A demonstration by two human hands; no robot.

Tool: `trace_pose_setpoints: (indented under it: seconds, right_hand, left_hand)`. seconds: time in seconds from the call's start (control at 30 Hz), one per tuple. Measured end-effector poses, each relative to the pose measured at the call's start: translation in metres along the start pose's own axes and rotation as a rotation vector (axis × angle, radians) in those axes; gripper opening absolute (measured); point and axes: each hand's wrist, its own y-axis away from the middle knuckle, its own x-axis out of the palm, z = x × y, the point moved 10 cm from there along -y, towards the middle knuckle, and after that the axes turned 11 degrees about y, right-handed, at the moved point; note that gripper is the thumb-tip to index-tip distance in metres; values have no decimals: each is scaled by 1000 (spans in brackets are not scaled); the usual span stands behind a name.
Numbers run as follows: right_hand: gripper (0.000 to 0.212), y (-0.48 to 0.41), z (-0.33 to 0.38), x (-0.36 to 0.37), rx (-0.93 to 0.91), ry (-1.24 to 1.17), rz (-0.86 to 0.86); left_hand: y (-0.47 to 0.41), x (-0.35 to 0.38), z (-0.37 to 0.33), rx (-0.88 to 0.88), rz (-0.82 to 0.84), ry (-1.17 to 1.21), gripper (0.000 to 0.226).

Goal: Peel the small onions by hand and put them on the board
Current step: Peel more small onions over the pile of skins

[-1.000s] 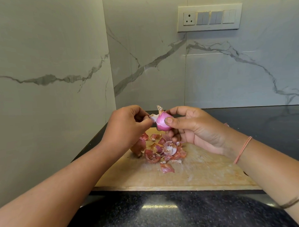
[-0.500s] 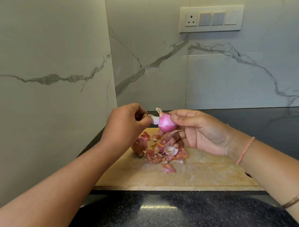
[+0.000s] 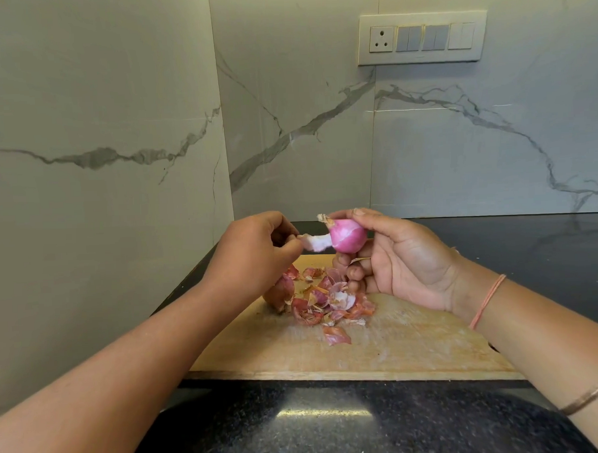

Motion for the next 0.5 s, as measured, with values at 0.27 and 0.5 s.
trace_pose_setpoints:
  seconds: [0.27,0.5]
  right_hand:
    - [40,-2,-5,3,-1,25,15]
    - [37,-1,-2,5,-54,112,15]
  left_hand:
    - [10,11,-20,129,123,212,17]
    - [7,14,-13,105,103,318,13]
